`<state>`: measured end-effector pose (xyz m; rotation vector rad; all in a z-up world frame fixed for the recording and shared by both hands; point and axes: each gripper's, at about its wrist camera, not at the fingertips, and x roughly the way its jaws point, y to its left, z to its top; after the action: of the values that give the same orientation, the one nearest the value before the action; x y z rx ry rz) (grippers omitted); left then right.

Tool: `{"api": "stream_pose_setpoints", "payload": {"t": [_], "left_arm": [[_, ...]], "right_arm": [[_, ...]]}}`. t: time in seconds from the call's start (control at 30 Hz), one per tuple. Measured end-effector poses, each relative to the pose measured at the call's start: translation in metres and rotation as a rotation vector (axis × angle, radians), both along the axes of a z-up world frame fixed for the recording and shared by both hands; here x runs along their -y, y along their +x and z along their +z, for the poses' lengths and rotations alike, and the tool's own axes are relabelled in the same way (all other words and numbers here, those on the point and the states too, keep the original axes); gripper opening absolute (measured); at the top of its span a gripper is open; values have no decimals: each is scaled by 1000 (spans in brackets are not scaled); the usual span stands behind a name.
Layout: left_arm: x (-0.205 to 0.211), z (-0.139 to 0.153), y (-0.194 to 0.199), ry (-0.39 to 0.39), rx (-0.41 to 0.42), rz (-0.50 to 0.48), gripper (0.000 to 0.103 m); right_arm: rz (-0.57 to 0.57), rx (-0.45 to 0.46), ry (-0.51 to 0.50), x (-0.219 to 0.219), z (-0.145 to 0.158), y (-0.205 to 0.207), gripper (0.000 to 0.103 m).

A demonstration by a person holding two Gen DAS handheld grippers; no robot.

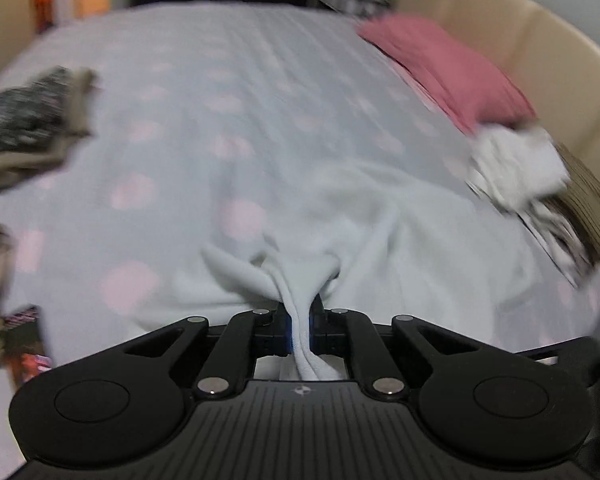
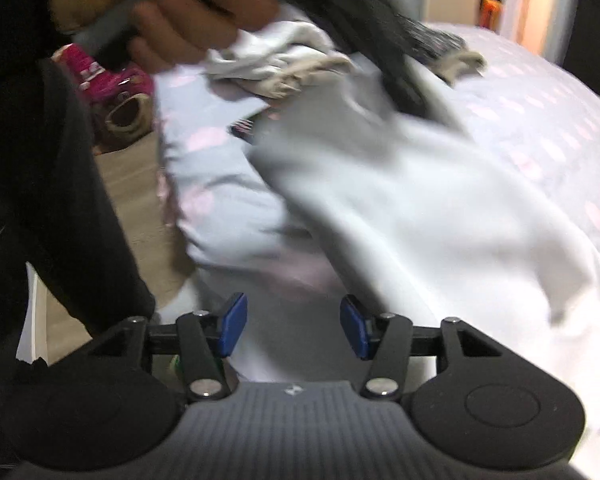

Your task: Fold clothes

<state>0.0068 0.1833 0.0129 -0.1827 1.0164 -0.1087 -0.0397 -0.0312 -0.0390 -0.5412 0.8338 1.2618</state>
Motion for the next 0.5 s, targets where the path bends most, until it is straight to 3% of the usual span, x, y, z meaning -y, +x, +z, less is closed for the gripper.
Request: {"api": "stream_pose_setpoints", "payload": {"t": [0.3,0.4,0.5], "left_arm": [[-83,37,-8,-8,146,243,5],[-81,38,-10,28,149,221,5],[-71,38,-11,39,148,191,5]], "right_arm": [[-334,41,6,71,2,80,66],[-397,58,-67,72,-19,94,66],[-343,82,-134,62,-44,89,66]]}}
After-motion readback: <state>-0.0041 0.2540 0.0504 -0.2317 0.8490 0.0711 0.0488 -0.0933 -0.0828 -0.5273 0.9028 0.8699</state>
